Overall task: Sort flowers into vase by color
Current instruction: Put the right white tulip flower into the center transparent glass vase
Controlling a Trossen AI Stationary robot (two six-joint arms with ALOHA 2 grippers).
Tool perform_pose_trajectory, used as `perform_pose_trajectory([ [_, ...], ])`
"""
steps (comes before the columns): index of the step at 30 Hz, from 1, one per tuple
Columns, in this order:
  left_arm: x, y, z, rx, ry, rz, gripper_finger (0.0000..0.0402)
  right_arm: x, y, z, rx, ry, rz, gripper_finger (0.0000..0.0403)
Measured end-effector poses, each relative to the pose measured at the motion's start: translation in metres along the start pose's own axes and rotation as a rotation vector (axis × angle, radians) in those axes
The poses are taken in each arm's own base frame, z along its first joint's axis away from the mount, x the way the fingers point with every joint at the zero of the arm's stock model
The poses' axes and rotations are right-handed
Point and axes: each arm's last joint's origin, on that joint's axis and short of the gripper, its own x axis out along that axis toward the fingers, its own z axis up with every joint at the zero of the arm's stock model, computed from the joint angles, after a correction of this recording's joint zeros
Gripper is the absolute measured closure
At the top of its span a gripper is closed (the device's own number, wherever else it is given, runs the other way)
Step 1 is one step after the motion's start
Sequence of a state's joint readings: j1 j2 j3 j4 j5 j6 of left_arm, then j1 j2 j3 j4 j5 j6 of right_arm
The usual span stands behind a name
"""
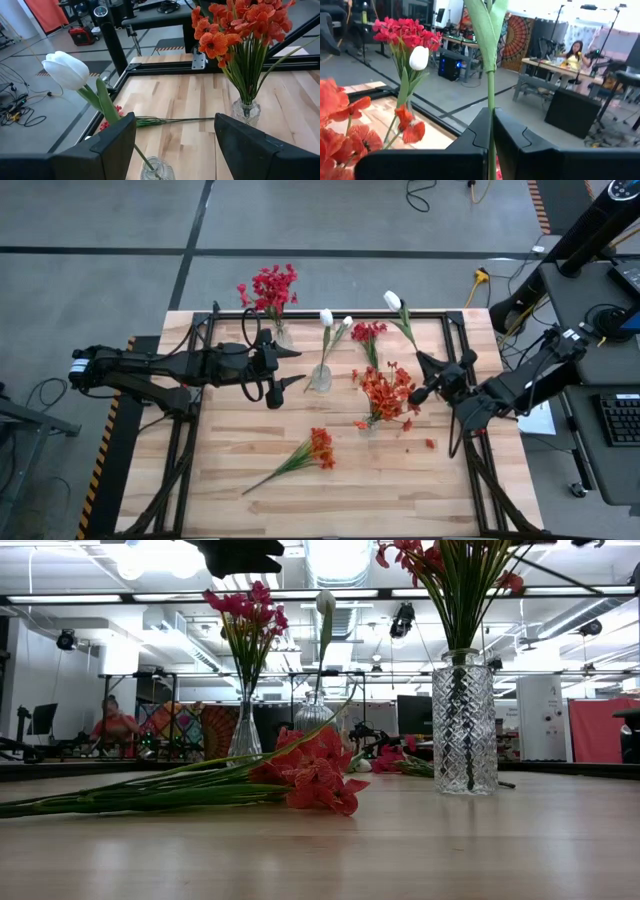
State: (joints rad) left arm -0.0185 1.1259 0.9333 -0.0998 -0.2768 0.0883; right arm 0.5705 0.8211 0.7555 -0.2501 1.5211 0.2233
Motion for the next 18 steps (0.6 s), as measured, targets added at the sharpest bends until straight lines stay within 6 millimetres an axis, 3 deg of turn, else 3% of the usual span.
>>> perform_pose_trajectory([
  [7, 0.000, -0.001, 0.004, 0.013, -0.031, -0.042, 0.0150, -0.001, -0.007, 0.029, -0.115, -0.007, -0.030, 0.0394],
  [18, 0.001, -0.003, 0.041, 0.126, -0.333, -0.165, 0.0150, -0.002, -0.015, 0.088, -0.253, -0.010, -0.018, 0.0394],
])
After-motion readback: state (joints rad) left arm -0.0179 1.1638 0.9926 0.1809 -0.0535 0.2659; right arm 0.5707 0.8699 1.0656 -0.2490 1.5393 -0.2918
